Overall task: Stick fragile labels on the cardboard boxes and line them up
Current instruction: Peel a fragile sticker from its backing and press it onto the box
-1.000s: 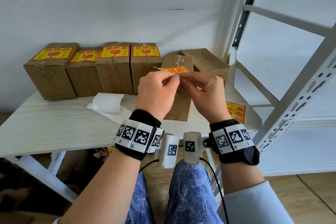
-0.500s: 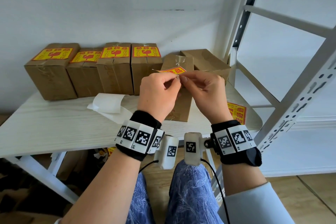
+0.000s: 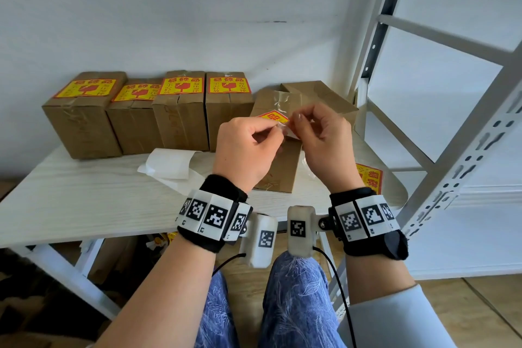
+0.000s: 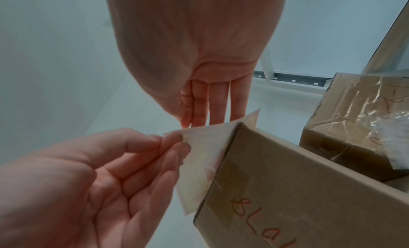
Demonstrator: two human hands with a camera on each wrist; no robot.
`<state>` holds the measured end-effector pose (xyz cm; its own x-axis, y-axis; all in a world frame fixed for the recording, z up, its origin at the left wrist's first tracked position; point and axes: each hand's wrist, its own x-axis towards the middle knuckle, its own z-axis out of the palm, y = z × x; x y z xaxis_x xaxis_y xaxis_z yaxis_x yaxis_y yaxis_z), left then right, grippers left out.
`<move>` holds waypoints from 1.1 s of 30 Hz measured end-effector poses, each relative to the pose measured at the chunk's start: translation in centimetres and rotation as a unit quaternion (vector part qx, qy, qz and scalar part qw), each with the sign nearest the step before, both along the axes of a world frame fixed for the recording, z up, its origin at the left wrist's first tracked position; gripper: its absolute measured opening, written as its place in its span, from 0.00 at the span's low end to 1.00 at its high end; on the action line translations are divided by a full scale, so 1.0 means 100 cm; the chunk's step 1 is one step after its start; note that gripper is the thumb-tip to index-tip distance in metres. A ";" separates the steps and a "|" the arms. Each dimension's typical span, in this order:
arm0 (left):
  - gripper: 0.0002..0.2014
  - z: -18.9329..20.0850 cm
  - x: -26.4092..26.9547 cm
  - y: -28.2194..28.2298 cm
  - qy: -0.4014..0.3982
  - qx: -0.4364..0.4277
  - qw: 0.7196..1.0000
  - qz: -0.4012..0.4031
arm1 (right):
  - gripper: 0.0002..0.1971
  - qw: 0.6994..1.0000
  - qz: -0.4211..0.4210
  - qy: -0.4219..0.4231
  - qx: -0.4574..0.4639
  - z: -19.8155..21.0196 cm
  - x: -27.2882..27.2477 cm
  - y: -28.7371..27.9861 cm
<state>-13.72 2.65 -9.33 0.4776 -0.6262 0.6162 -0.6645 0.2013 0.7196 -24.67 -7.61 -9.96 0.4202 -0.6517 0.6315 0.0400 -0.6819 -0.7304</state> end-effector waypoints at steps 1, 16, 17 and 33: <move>0.10 0.001 0.000 0.001 0.011 0.002 1.000 -0.004 | 0.07 1.000 0.007 -0.004 0.008 0.001 0.000 0.001; 0.09 0.009 0.012 0.020 0.242 -0.006 0.970 -0.037 | 0.09 0.988 -0.075 -0.082 0.102 0.004 0.011 -0.008; 0.09 0.012 0.017 0.023 0.292 -0.017 0.956 -0.036 | 0.09 0.982 -0.089 -0.100 0.136 0.004 0.013 -0.011; 0.13 -0.006 0.085 0.056 0.351 0.042 0.934 0.047 | 0.12 0.971 -0.155 -0.129 0.131 0.020 0.048 0.014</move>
<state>-5.24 8.28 -9.90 0.8010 -0.5931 0.0815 -0.0348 0.0897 0.9954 -19.88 -6.17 -7.99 0.0289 -0.8736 0.4858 0.0667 -0.4832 -0.8729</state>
